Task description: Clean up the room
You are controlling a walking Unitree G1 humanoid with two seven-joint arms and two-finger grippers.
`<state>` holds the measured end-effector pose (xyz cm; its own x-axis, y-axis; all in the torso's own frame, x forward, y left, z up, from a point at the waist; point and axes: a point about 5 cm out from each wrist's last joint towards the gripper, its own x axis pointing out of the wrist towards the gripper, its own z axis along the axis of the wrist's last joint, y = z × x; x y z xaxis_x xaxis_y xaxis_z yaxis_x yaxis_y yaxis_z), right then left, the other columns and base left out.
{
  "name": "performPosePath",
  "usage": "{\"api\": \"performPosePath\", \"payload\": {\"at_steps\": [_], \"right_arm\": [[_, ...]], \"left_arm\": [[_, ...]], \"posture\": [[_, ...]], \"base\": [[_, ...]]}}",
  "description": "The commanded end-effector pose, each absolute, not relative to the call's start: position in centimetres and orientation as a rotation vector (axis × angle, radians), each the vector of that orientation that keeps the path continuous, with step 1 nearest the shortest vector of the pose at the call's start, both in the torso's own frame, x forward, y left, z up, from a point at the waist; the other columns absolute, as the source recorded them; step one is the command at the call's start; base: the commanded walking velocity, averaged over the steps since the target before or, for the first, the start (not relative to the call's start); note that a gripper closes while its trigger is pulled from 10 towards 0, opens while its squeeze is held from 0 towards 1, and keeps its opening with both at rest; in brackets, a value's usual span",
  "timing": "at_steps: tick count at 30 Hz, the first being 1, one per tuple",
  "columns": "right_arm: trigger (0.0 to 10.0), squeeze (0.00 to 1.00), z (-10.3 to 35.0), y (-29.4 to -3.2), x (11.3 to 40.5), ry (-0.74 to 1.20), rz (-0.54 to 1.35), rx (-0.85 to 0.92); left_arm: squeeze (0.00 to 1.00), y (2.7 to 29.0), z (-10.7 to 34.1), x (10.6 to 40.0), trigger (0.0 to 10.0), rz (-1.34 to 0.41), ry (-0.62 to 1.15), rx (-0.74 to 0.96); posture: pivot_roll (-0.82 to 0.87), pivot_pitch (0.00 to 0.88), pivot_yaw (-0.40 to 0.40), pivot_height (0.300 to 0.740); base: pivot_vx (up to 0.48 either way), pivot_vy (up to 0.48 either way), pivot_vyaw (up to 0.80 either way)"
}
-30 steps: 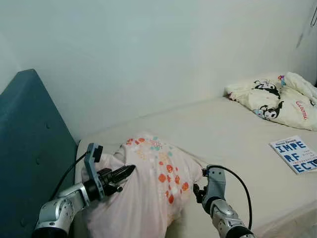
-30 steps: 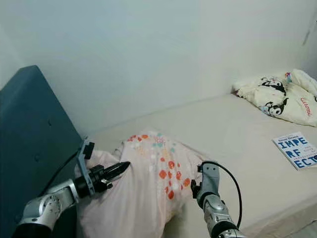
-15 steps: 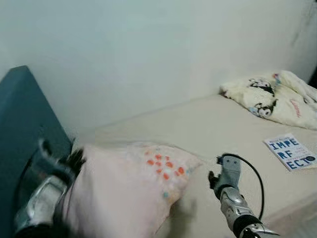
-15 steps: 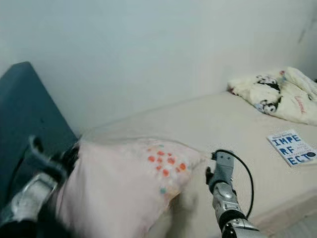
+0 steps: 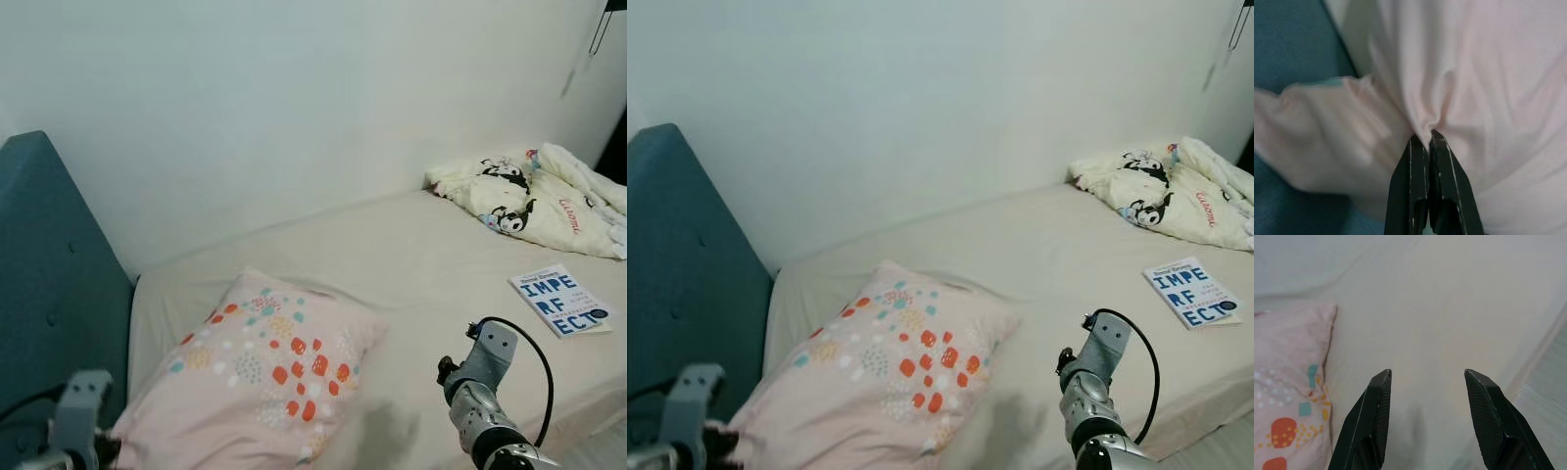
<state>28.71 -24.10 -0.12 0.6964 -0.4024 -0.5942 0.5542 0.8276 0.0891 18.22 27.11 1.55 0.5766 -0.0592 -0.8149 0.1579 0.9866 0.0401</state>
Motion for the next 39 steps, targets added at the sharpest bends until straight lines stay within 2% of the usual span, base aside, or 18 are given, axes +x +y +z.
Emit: {"api": "performPosePath", "payload": {"at_steps": [1,5,6,9,10,12,13,14,15,16,18,20,22,25,27,37,38,39], "right_arm": [[10.0,0.0,-0.3,-23.8,28.6,0.615,-0.552,0.294],[10.0,0.0,0.4,-23.3,29.5,0.537,-0.502,0.408],[10.0,0.0,0.4,-23.3,29.5,0.537,-0.502,0.408],[10.0,0.0,0.8,-22.8,30.0,0.485,-0.448,0.471],[10.0,0.0,0.8,-22.8,30.0,0.485,-0.448,0.471],[10.0,0.0,0.5,-22.8,29.7,0.486,-0.444,0.501],[10.0,0.0,0.5,-22.8,29.7,0.486,-0.444,0.501],[10.0,0.0,0.2,-22.8,29.4,0.485,-0.446,0.541],[10.0,0.0,0.1,-22.8,29.4,0.482,-0.445,0.557],[10.0,0.0,0.1,-22.8,29.4,0.482,-0.445,0.557],[10.0,0.0,0.2,-22.7,29.4,0.462,-0.432,0.593],[10.0,0.0,0.5,-22.7,29.7,0.423,-0.427,0.643],[10.0,0.0,1.1,-22.9,30.2,0.371,-0.425,0.701],[10.0,0.0,1.4,-23.2,30.4,0.338,-0.433,0.736],[10.0,0.0,1.9,-24.3,30.4,0.278,-0.472,0.8],[10.0,0.0,1.1,-27.1,28.6,0.349,-0.657,0.686],[10.0,0.0,1.0,-27.2,28.4,0.411,-0.669,0.602],[10.0,0.0,1.0,-27.2,28.4,0.411,-0.669,0.602]], "left_arm": [[0.0,26.8,0.8,17.4,10.0,-0.202,0.995,0.239],[0.0,24.7,1.1,18.6,10.0,-0.293,0.912,0.32],[0.0,24.7,1.1,18.6,10.0,-0.293,0.912,0.32],[0.0,21.7,2.4,20.6,10.0,-0.369,0.782,0.274],[0.0,21.7,2.4,20.6,10.0,-0.369,0.782,0.274],[0.0,19.2,4.3,21.1,10.0,-0.478,0.681,0.145],[0.0,19.2,4.3,21.1,10.0,-0.478,0.681,0.145],[0.0,16.7,7.4,20.9,10.0,-0.633,0.553,-0.076],[0.0,16.0,8.7,20.7,10.0,-0.693,0.502,-0.157],[0.0,16.0,8.7,20.7,10.0,-0.693,0.502,-0.157],[0.0,15.2,12.2,20.0,10.0,-0.823,0.381,-0.339],[0.0,15.7,16.1,19.3,10.0,-0.97,0.238,-0.461],[0.0,17.1,19.4,18.9,10.0,-1.073,0.1,-0.508],[0.0,18.0,20.9,18.9,10.0,-1.094,0.031,-0.525],[0.0,19.6,23.6,18.7,10.0,-1.104,-0.094,-0.552],[0.0,20.2,24.5,17.5,10.0,-1.088,-0.079,-0.606],[0.0,20.0,24.4,17.4,10.0,-1.089,-0.073,-0.624],[0.0,20.0,24.4,17.4,10.0,-1.089,-0.073,-0.624]], "posture": [[0.05,0.0,0.02,0.74],[0.05,0.0,0.022,0.74],[0.05,0.0,0.022,0.74],[0.05,0.018,0.028,0.74],[0.05,0.018,0.028,0.74],[0.06,0.044,0.03,0.74],[0.06,0.044,0.03,0.74],[0.08,0.067,0.029,0.74],[0.08,0.067,0.029,0.74],[0.08,0.067,0.029,0.74],[0.09,0.083,0.03,0.74],[0.1,0.099,0.029,0.74],[0.11,0.113,0.026,0.74],[0.11,0.117,0.026,0.74],[0.12,0.123,0.027,0.74],[0.14,0.131,0.026,0.74],[0.15,0.134,0.023,0.74],[0.15,0.134,0.023,0.74]], "base": [[0.0,0.0,0.0],[0.0,0.0,0.0],[0.0,0.0,0.0],[0.0,0.0,0.0],[0.0,0.0,0.0],[0.0,0.0,0.0],[0.0,0.0,0.0],[0.0,0.0,0.0],[0.0,0.0,0.0],[0.0,0.0,0.0],[0.0,0.0,0.0],[0.0,0.0,0.0],[0.0,0.0,0.0],[0.0,0.0,0.0],[0.0,0.0,0.0],[0.0,0.0,0.0],[0.0,0.0,0.0],[0.0,0.0,0.0]]}}
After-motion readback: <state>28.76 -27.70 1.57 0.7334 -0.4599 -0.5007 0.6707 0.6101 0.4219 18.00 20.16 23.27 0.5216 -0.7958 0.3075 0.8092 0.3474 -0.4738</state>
